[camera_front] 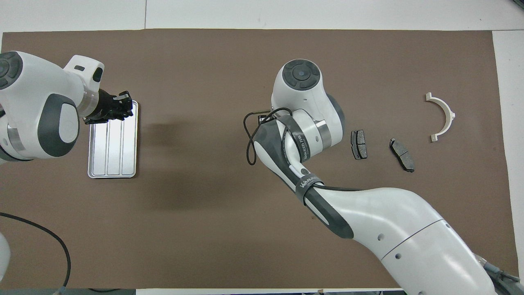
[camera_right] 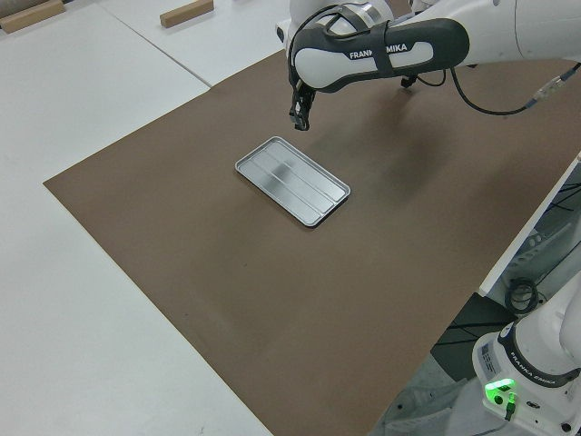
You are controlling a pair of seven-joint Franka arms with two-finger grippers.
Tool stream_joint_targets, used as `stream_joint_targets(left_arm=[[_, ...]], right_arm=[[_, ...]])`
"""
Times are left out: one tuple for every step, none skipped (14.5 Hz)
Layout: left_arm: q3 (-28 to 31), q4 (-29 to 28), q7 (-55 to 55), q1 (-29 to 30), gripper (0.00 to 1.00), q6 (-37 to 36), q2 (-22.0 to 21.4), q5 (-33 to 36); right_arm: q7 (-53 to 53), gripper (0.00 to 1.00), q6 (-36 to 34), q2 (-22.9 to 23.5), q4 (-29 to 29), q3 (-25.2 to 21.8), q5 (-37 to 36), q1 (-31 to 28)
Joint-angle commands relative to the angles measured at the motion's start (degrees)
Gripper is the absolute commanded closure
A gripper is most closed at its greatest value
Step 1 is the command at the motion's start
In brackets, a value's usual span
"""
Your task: Place bearing gear from tray to pile
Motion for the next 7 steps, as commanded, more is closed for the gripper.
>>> stream_joint_targets(left_arm=[[0.25,0.28,-1.19,-1.12,1.00,-1.36,-0.94,-0.99],[0.25,0.28,-1.28,-1.21,1.00,-1.36,-1.02,-1.08],[0.25,0.28,-1.71,-1.47,1.00,-1.36,-1.02,-1.08],[0.25,0.28,-2.67,-1.64,1.00,-1.36,-1.02,-0.99],[0.25,0.80,-3.03,-1.99,1.00,-1.45,-1.02,-0.99],[0.25,1.07,-3.21,-2.09,1.00,-1.62,-0.94,-0.99],[0.25,1.24,-3.82,-2.43,1.00,-2.06,-0.94,-0.99]], right_arm=[[-10.25,1.00,-2.41,-1.54,-0.19,0.64,0.18,-4.89],[-13.94,1.00,-2.67,-1.89,-0.54,0.55,0.01,-6.91],[-17.29,1.00,-2.94,-2.50,-1.24,0.46,-0.43,-8.93],[-20.63,1.00,-2.94,-2.86,-1.94,0.46,-1.22,-10.86],[-23.27,1.00,-2.94,-3.47,-2.82,0.46,-2.27,-12.80],[-25.47,1.00,-2.94,-3.74,-3.35,0.46,-3.76,-14.30],[-27.32,1.00,-2.94,-4.00,-3.71,0.46,-5.25,-16.05]])
